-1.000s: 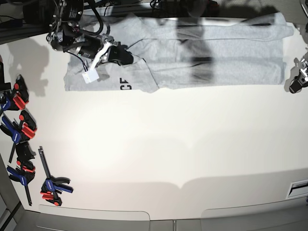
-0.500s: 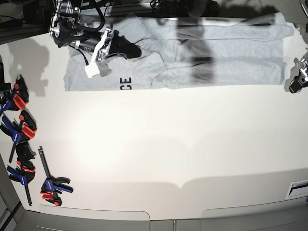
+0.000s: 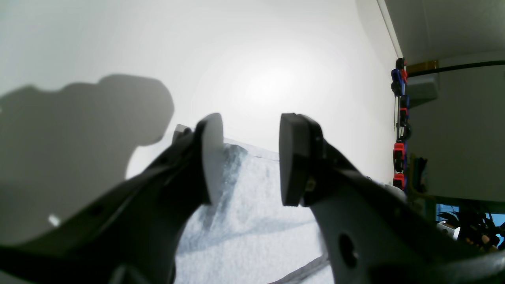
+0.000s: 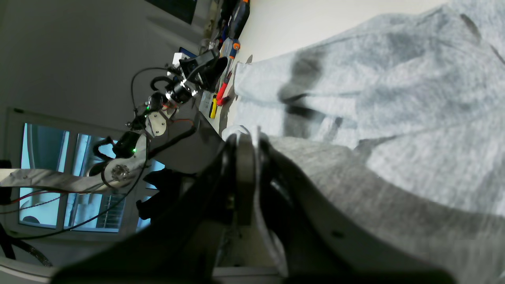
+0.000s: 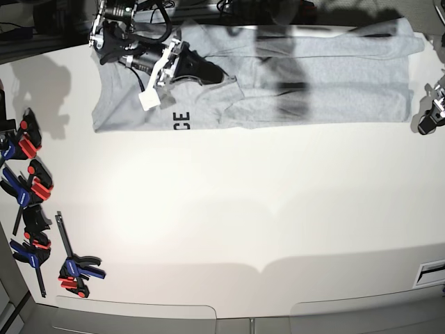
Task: Fold the T-shirt properly
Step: 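Fold the sleeve edge inward across the shirt with the right gripper, then move the left gripper down to the shirt's opposite side edge, then grasp the side edge with the left gripper and lift it, then fold the lifted side inward toward the right gripper with the left gripper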
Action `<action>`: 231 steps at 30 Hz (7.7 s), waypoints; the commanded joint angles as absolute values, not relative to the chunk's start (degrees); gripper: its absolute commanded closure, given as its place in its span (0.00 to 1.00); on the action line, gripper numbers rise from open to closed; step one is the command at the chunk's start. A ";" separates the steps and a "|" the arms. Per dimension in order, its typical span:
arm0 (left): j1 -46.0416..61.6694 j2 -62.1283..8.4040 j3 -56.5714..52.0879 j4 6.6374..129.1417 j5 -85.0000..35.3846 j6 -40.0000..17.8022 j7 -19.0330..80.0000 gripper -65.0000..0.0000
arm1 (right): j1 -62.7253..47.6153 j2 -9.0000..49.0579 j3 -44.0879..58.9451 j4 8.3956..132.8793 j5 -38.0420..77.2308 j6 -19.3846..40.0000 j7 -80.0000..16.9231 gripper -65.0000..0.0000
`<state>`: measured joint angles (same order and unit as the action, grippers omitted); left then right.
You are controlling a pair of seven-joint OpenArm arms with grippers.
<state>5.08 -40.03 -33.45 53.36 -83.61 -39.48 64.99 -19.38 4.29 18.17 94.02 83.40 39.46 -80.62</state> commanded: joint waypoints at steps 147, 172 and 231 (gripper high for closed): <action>20.49 -1.76 -12.93 98.56 -55.00 -40.00 48.66 1.00 | -12.23 7.62 35.77 101.71 44.51 38.33 -53.56 0.82; 23.35 -1.76 -12.51 113.23 -47.35 -40.00 46.98 1.00 | -12.21 7.57 35.62 101.71 45.12 38.33 -53.12 0.82; 30.41 -7.03 -14.92 118.50 -46.30 -33.26 60.69 1.00 | -12.21 7.60 35.62 101.71 45.17 38.33 -53.12 0.82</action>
<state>29.98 -7.01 -14.81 117.25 -44.95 -32.84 61.71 -12.71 6.98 35.42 100.66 43.68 38.37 -54.61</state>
